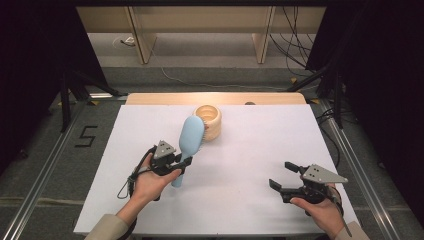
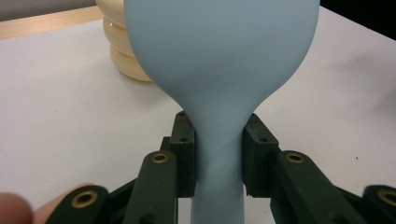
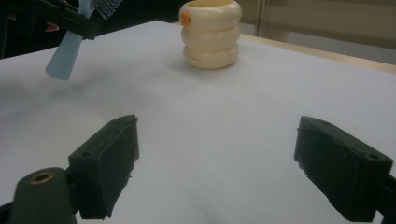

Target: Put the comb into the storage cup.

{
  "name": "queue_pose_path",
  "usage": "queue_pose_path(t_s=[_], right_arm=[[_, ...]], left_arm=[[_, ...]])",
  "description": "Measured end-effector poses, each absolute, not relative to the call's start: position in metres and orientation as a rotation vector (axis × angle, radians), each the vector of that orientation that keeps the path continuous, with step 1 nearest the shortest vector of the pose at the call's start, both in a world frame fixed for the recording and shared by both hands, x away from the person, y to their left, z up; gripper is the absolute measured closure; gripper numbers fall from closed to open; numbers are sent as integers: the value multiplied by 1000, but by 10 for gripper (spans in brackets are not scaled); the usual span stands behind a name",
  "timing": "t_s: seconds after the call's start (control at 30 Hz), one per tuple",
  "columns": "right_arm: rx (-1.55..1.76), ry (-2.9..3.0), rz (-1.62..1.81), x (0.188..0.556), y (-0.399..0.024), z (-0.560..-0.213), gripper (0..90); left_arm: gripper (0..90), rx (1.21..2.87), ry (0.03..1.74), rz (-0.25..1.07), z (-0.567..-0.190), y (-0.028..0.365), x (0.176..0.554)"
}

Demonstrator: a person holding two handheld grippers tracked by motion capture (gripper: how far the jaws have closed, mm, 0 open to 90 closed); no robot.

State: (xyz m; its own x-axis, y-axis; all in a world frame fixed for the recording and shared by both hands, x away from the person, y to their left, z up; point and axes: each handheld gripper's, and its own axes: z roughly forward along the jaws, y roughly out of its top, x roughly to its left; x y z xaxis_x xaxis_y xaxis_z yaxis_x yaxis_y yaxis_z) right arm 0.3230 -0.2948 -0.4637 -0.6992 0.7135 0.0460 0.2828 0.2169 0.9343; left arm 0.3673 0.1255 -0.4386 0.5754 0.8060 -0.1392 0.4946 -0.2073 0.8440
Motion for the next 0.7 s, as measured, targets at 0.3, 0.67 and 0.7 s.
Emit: queue_pose_path(t_s=[0.3,0.67,0.7], right_arm=[[953,2084,1533,325,-293,-463,148],[948,2088,1584,329,-280,-462,148],[946,2092,1581,330,-278,-462,148]], left_arm=[[696,1852,1034,420,-436,119,366],[696,1853,1007,409,-432,112,365],[695,1855,1006,408,-432,112,365]])
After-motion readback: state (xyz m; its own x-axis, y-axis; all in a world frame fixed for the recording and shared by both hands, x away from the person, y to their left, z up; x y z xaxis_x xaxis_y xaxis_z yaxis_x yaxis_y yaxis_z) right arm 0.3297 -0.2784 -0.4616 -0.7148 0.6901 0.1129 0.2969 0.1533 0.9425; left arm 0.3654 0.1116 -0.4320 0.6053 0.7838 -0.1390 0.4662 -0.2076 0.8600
